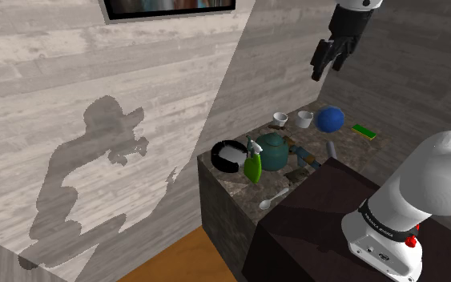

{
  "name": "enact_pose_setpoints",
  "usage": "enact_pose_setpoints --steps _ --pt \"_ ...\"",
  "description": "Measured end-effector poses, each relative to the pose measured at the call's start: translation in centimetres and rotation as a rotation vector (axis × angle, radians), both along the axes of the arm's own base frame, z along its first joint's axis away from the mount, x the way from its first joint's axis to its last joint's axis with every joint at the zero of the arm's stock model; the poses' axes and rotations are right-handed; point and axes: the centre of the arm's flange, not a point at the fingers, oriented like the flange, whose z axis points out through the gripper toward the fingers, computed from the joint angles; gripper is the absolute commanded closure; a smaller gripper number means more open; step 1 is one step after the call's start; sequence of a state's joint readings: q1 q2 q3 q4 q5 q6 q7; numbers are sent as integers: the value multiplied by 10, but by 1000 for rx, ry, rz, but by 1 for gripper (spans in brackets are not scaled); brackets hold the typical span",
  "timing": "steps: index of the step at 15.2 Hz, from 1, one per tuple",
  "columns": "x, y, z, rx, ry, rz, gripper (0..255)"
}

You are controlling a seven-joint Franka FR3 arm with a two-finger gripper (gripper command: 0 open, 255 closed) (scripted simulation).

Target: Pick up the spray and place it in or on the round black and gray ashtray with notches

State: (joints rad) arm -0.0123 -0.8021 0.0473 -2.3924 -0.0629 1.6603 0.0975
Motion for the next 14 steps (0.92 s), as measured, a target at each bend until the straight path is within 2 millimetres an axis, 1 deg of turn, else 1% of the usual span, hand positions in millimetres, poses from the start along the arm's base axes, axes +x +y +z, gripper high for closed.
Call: enact_pose_setpoints --steps 1,2,4,6,8,9,13,14 --pt "0 0 0 0 0 0 0" --pt "2 -1 -6 1 1 -1 0" --pt "10 -1 -24 5 2 -5 0" --pt "20 -1 -50 10 4 -11 0" --pt "33 0 -73 15 5 -16 0" --pt "36 -3 -82 18 5 -18 0" --pt "59 -1 -134 28 8 -29 0" --pt "64 -4 -146 31 8 -32 0"
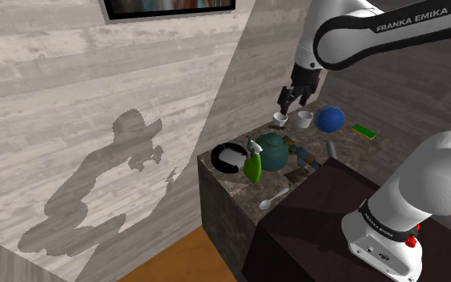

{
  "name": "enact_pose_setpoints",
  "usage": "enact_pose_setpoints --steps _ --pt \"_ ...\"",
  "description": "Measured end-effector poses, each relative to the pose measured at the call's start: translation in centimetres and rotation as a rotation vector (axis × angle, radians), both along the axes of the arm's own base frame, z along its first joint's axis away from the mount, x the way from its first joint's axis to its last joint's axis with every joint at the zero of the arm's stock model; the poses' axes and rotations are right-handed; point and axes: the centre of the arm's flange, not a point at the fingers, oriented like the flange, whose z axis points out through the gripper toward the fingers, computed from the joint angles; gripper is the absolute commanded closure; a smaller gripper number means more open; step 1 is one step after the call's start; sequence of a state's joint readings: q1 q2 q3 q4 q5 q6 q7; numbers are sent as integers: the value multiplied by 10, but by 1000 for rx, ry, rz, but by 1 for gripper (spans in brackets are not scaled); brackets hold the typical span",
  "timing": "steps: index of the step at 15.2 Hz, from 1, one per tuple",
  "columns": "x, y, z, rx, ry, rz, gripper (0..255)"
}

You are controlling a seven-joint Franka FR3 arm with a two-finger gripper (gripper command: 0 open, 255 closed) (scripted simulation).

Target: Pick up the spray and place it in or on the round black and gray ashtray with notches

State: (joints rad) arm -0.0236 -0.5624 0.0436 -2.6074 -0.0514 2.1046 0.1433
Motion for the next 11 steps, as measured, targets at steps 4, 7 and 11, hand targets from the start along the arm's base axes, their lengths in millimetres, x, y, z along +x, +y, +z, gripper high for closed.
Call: enact_pose_setpoints --steps 4,7,11 --pt "18 2 -47 10 2 -11 0" --pt "36 4 -84 18 3 -18 0" --pt "50 6 -134 29 5 -29 0"
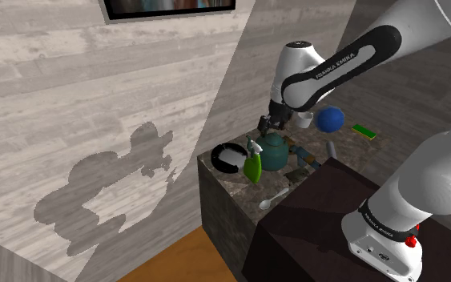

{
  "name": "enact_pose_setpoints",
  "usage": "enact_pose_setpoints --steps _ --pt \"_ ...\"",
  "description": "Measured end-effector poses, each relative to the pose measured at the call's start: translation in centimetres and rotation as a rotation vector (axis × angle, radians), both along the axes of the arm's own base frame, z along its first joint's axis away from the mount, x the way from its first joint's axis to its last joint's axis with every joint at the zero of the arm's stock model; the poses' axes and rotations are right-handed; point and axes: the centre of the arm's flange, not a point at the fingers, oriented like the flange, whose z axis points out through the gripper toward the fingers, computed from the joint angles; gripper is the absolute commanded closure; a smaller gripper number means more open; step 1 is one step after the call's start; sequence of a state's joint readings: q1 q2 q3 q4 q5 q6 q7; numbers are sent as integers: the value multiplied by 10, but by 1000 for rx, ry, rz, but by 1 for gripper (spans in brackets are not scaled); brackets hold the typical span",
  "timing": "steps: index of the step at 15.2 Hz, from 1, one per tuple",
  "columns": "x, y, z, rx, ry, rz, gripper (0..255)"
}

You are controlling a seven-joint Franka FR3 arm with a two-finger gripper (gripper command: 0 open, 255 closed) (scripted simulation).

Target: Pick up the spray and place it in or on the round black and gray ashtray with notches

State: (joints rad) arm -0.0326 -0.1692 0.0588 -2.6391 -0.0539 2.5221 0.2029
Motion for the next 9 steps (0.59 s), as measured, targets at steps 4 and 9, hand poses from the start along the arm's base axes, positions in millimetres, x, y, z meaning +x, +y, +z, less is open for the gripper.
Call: enact_pose_setpoints --steps 4,9 --pt "24 -1 -46 10 1 -11 0" --pt "42 1 -94 19 2 -19 0"
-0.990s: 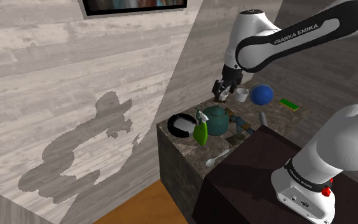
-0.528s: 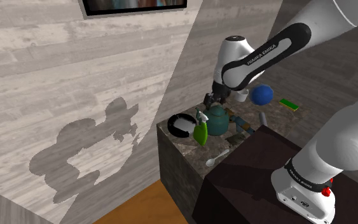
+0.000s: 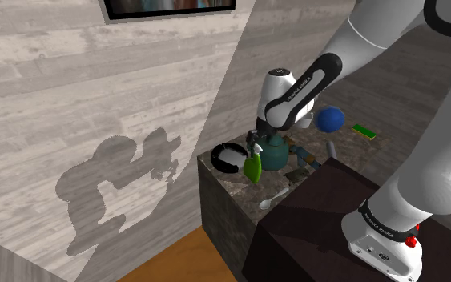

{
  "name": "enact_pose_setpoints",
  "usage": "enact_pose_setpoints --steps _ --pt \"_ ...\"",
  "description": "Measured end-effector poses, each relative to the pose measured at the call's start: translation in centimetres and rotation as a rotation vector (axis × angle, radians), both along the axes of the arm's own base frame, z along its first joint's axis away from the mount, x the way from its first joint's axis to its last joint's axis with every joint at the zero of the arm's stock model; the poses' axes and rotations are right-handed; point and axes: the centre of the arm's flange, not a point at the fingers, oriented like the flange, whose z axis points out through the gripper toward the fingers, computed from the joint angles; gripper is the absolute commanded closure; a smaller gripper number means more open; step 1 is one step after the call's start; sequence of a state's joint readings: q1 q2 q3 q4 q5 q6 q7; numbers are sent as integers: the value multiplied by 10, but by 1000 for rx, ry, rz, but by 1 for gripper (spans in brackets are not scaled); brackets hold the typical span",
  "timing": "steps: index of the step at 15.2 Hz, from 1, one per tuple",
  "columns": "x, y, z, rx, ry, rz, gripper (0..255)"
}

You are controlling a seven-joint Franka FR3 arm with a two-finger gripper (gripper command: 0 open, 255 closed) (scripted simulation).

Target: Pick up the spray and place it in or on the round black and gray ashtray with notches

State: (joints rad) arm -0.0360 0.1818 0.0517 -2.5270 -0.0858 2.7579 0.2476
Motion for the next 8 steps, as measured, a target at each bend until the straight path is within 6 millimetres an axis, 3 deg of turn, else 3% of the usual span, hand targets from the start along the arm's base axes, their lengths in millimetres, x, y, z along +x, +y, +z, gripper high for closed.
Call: enact_pose_setpoints --steps 8 --pt "2 0 -36 1 0 0 0"
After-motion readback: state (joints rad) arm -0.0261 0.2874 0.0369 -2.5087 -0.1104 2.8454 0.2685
